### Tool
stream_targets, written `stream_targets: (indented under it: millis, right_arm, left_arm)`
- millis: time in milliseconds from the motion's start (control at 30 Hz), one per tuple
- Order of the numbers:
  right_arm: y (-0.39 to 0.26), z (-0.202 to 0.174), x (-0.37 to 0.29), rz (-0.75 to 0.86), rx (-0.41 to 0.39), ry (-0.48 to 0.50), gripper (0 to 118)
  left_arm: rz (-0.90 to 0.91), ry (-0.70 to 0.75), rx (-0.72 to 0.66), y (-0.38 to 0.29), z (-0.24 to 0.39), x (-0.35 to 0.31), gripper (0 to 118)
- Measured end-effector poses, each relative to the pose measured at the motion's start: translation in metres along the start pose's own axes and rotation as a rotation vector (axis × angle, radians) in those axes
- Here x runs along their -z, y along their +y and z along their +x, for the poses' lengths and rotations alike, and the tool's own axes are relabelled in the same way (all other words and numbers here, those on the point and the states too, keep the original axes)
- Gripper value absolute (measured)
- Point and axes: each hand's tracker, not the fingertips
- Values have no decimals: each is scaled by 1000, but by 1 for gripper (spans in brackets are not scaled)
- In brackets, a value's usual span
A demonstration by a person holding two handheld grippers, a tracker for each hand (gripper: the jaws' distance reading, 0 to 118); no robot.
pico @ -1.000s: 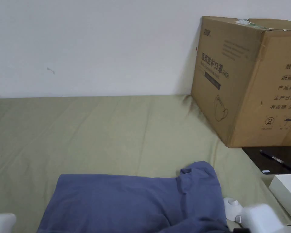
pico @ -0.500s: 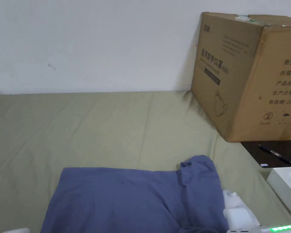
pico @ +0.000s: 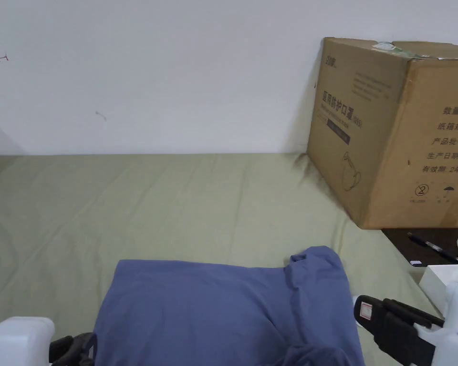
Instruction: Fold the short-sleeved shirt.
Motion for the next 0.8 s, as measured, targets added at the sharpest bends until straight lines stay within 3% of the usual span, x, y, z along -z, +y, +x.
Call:
stream_targets:
  millis: [167,333,433,500,533,567,600,633,667,767,800]
  right_arm:
    - [9,-4,9,-10,-40,14,0]
    - [16,-9,40,-63,-95,46,0]
    - [14,-3,58,-86,-137,41,0]
    - [10,7,72,-99,-157,36,0]
    - [10,10,78,-109,-167,35,0]
    - [10,12,84,-122,-178,35,0]
    - [10,14,90,-136,-188,35,0]
    - [8,14,95,-144,-197,36,0]
    - [7,16,100,-151,-204,37,0]
    - [5,19,111,-172,-214,40,0]
    - [4,21,114,-177,-211,43,0]
  left_arm:
    - [-25,-46,-89,66,-17,49,0]
    - [-295,7,-163,133,-71,189,0]
    - [-422,46,-105,145,-94,265,0]
    - [-454,16,-164,141,-114,305,0]
    - [-460,5,-207,139,-118,315,6]
    - [-463,9,-256,136,-124,328,24]
    - [-474,-7,-279,133,-129,342,71]
    - [-509,-22,-274,129,-132,356,108]
    - [-538,-34,-259,124,-129,362,117]
    - [-563,1,-134,111,-119,386,113]
    - [-593,25,-98,107,-159,435,113]
